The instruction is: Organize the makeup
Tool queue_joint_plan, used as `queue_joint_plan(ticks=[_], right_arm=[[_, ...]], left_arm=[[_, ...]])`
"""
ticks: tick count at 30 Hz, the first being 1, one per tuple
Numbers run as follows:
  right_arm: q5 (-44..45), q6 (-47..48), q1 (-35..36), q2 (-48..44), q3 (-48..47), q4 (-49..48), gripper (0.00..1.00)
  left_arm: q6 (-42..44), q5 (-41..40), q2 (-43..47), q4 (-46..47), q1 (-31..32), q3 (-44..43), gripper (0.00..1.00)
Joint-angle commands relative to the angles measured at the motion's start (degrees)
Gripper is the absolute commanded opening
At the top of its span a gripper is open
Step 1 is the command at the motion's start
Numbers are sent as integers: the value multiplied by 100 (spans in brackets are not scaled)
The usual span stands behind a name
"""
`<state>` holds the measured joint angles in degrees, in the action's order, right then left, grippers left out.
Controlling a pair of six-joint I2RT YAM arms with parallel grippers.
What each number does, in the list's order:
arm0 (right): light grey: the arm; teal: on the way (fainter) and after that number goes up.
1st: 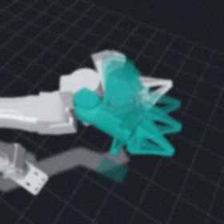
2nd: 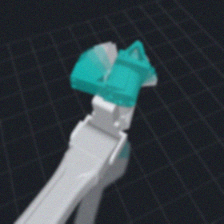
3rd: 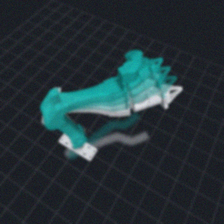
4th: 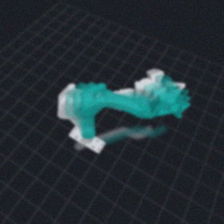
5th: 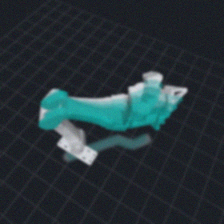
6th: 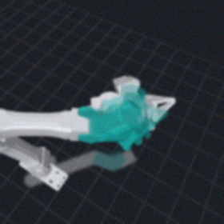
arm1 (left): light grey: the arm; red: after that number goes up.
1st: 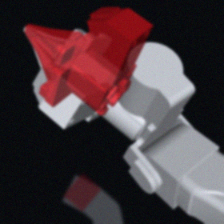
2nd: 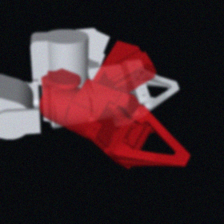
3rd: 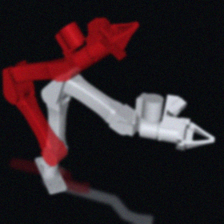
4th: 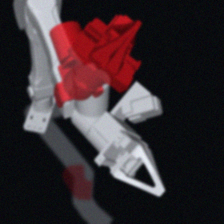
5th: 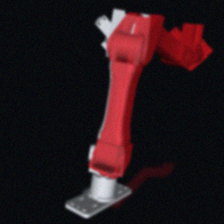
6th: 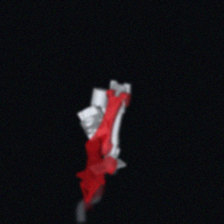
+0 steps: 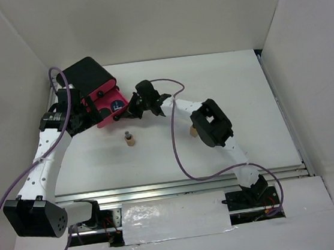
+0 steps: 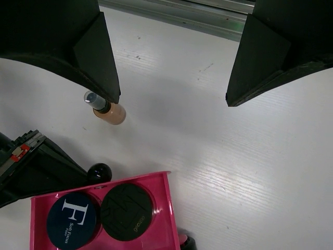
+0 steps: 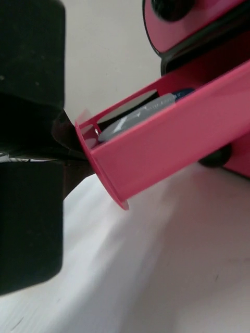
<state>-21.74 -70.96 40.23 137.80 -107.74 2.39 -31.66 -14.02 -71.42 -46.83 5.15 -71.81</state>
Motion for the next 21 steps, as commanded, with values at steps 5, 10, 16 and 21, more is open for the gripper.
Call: queue_joint_plan(ticks=[5, 10, 16, 21], right_arm=[[-393, -252, 47, 536, -1037, -706, 0], [-191, -331, -6, 941, -1827, -714, 2], [99, -647, -155, 1424, -2443, -986, 6], [178, -893, -208, 1838, -3023, -1048, 8]], left_arm=[[134, -189, -65, 95, -31, -88, 97], [195, -22, -13, 279, -31, 114, 97], [186, 31, -4, 411, -31, 273, 98], [186, -4, -100, 420, -40, 247, 98]])
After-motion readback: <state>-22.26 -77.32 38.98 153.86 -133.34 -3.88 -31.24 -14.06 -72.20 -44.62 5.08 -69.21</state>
